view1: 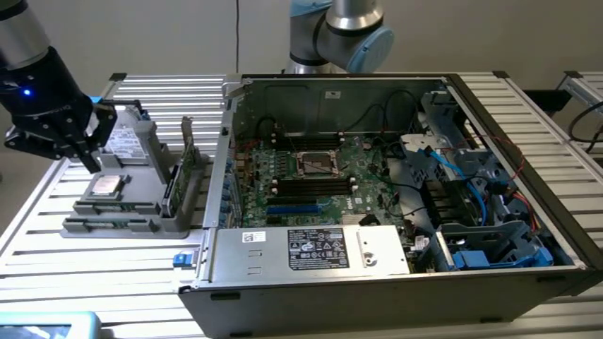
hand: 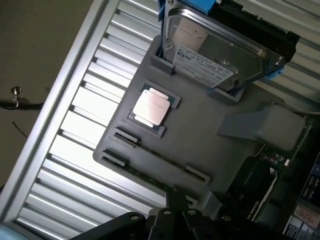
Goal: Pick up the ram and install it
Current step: 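Pick up the ram and move it above insertion slot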
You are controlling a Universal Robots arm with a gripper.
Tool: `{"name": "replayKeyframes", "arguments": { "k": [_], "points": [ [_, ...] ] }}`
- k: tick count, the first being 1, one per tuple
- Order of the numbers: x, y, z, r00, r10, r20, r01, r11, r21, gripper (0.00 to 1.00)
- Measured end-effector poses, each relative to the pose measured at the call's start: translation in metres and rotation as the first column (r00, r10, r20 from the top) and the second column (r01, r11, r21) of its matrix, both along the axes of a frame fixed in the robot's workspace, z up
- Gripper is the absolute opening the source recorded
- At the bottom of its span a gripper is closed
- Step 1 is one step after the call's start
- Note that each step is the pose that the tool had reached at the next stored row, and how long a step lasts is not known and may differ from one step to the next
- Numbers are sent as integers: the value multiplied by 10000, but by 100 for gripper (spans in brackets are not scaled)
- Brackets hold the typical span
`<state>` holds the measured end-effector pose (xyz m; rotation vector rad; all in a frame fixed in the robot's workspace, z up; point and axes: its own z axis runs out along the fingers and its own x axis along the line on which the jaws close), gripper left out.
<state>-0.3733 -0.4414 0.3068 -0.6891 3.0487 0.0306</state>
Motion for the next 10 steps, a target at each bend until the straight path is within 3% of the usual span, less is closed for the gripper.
{"name": "replayKeyframes", "arguments": {
  "k": [5, 10],
  "points": [
    [0, 0, -2, 9959, 909, 0, -909, 9959, 0, 11],
    [0, 0, -4, 9836, 1803, 1, -1803, 9836, 0, 11]
  ]
}}
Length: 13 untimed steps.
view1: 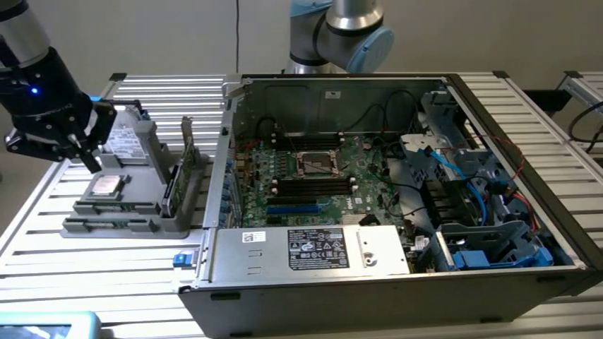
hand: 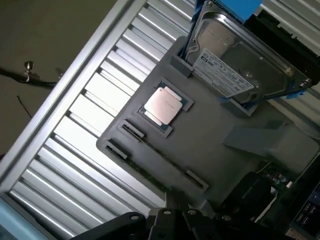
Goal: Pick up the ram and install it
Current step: 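Pick up the ram and move it above insertion slot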
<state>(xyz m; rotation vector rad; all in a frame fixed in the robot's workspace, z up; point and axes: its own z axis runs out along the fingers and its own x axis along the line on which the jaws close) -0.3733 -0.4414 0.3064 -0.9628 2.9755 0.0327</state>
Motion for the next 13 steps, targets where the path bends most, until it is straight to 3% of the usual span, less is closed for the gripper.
{"name": "replayKeyframes", "arguments": {
  "k": [4, 7, 13],
  "points": [
    [0, 0, -3, 9973, 731, 0, -731, 9973, 1, 11],
    [0, 0, -5, 9919, 1273, 0, -1273, 9919, 0, 11],
    [0, 0, -9, 9719, 2354, 0, -2354, 9719, 0, 11]
  ]
}}
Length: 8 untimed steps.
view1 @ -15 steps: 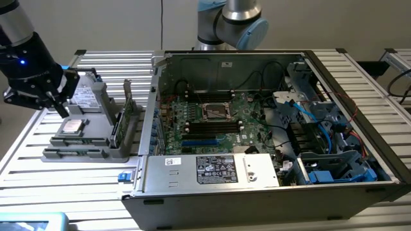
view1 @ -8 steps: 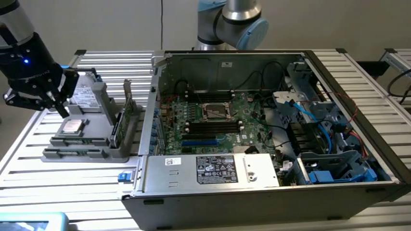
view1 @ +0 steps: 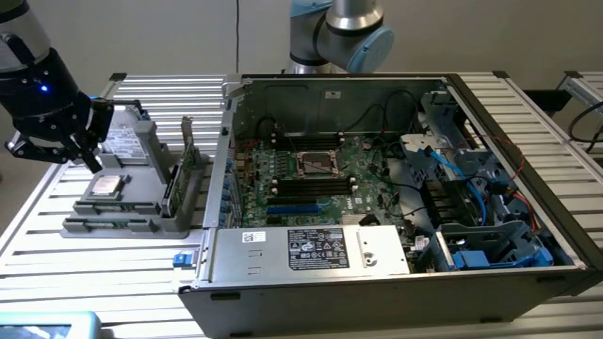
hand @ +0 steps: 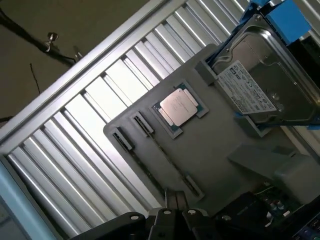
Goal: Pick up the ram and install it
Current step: 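Pick up the ram and move it above insertion slot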
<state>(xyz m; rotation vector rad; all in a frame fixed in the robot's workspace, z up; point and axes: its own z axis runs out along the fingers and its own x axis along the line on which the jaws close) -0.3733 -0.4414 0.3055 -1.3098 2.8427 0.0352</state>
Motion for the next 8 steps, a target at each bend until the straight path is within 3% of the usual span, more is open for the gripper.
{"name": "replayKeyframes", "arguments": {
  "k": [4, 8],
  "points": [
    [0, 0, -4, 9974, 718, 0, -718, 9974, 0, 11],
    [0, 0, -8, 9896, 1440, 0, -1440, 9896, 1, 11]
  ]
}}
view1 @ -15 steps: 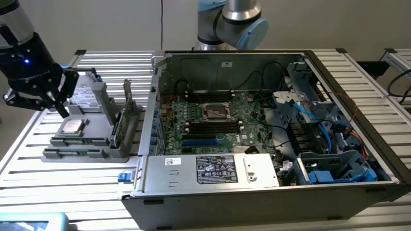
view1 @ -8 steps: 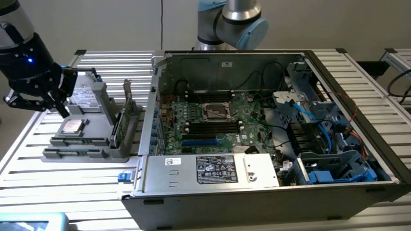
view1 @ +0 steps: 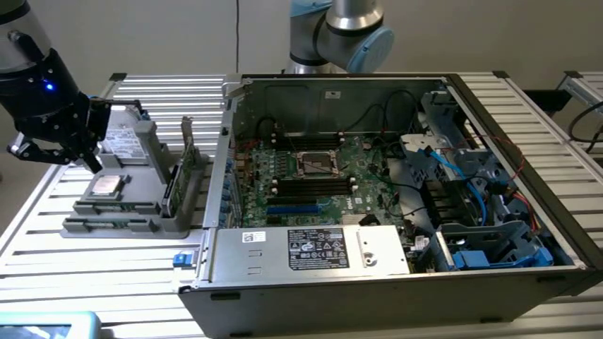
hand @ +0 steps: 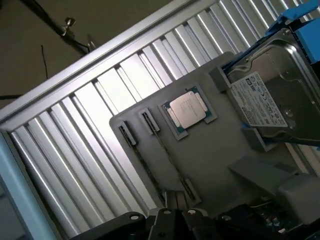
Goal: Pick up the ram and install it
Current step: 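Pick up the ram and move it above insertion slot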
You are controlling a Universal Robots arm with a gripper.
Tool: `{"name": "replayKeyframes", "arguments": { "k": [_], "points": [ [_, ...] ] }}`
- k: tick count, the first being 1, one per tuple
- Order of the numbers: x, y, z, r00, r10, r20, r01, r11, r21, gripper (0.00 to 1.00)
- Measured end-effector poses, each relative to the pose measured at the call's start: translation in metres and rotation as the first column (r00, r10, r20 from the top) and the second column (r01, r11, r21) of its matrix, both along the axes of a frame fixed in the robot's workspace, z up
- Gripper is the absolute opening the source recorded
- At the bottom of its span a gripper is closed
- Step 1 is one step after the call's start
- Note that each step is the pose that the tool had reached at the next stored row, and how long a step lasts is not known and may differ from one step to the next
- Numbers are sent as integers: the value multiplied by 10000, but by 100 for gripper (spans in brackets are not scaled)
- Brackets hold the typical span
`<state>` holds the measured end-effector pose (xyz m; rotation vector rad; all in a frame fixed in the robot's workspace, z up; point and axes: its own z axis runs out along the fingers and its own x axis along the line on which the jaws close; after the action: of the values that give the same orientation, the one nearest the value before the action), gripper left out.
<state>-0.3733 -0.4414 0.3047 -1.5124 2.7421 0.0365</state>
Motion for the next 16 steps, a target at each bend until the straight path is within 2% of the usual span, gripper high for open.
{"name": "replayKeyframes", "arguments": {
  "k": [4, 8, 12, 16],
  "points": [
    [0, 0, -4, 9973, 740, 0, -740, 9973, 0, 11],
    [0, 0, -7, 9893, 1459, -1, -1459, 9893, -1, 11],
    [0, 0, -12, 9761, 2173, -1, -2173, 9761, -1, 11],
    [0, 0, -16, 9578, 2874, -1, -2874, 9578, -1, 11]
  ]
}}
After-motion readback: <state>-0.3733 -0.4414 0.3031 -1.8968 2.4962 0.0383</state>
